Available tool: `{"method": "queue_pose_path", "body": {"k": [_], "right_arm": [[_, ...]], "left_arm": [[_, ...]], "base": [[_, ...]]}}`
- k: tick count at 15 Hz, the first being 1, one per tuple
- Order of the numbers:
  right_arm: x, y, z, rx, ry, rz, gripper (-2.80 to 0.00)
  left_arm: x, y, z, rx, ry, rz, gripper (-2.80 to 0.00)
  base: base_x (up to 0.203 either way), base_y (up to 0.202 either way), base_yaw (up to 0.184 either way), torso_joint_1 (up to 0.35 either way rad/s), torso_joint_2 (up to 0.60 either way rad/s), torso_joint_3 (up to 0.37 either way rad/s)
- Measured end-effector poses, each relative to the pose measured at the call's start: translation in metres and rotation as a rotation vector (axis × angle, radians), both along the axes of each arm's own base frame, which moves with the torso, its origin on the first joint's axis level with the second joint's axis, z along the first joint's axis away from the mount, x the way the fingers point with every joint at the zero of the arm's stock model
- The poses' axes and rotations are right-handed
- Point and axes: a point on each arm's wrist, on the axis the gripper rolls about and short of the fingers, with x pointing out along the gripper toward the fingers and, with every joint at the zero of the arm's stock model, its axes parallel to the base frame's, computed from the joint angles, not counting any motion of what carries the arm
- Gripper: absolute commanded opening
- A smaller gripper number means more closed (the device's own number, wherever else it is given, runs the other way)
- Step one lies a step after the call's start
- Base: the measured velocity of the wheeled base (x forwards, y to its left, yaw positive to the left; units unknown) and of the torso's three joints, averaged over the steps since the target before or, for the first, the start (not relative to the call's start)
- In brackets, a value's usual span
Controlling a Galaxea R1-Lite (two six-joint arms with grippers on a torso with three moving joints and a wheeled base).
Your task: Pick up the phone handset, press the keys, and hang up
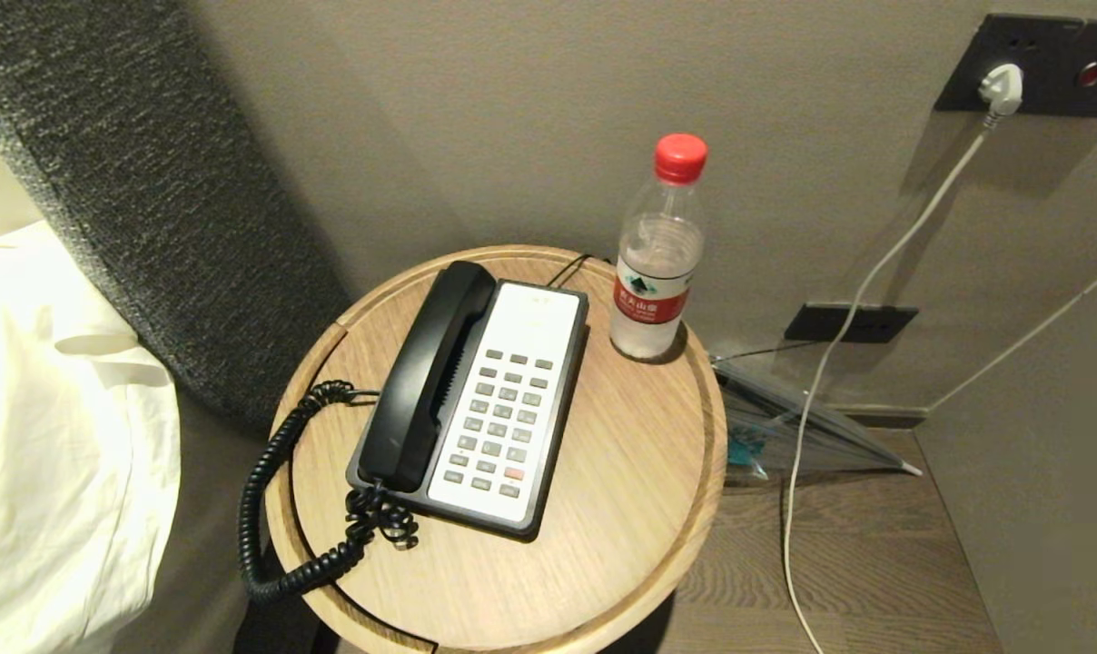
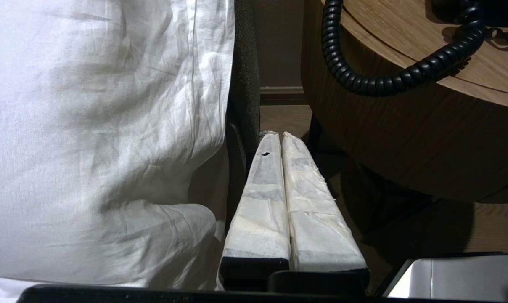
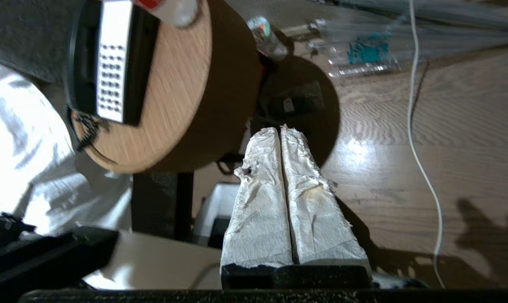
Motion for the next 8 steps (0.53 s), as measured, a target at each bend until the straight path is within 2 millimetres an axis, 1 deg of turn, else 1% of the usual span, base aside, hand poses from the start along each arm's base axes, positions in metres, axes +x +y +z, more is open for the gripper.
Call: {"method": "queue_pose_path", "body": {"k": [4,6,8], "right_arm": [[-0.021,-0.013,-0.026,-0.013,0.020,-0.031,-2.80],[-0.033,-0.013,-0.034,0.002,0.026,-0.065,-2.80],[-0.046,-0.008,-0.040,0.016,0.019,-0.097,-2.80]], "left_arm": [[0.000,0.000,0.000,0.000,0.000,-0.001,-2.80],[0.000,0.000,0.000,0.000,0.000,-0.001,-2.80],[0.000,0.000,0.000,-0.001,0.000,0.000,-2.80]], "base": [[0.000,0.000,0.000,0.000,0.00,0.000],[0.000,0.000,0.000,0.000,0.00,0.000],[0.000,0.000,0.000,0.000,0.00,0.000]]}}
